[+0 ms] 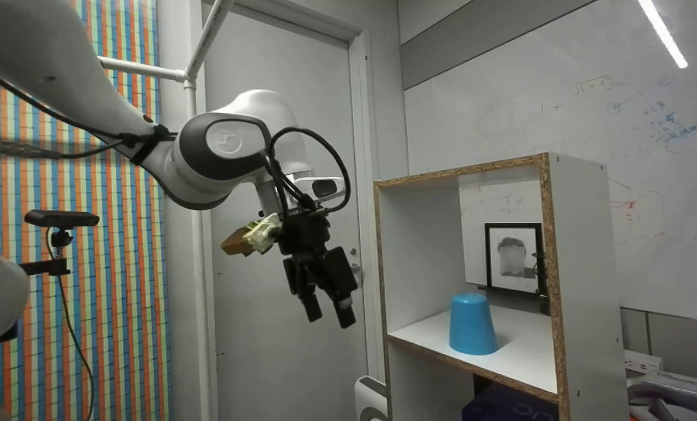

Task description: Put the cup on the top shelf

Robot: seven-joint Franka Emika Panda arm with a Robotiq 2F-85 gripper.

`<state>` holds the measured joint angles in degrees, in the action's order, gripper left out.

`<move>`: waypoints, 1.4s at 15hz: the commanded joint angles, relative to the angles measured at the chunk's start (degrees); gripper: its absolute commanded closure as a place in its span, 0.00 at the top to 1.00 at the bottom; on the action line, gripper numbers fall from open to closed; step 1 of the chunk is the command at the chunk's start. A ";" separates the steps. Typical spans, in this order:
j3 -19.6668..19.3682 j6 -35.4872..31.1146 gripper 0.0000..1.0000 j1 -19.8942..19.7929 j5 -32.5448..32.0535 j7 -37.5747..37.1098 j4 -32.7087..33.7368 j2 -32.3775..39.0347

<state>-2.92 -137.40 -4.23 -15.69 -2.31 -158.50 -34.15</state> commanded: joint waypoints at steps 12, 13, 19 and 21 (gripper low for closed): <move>-23.85 -25.66 1.00 15.35 22.74 36.36 6.76 15.40; -25.87 -26.15 1.00 17.58 23.45 37.24 7.77 16.11; -31.52 -30.31 1.00 25.46 32.77 40.05 12.79 22.11; -33.19 -32.01 1.00 27.80 36.63 40.16 14.13 24.51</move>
<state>-33.49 -166.65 19.78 15.68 35.99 -147.49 -13.62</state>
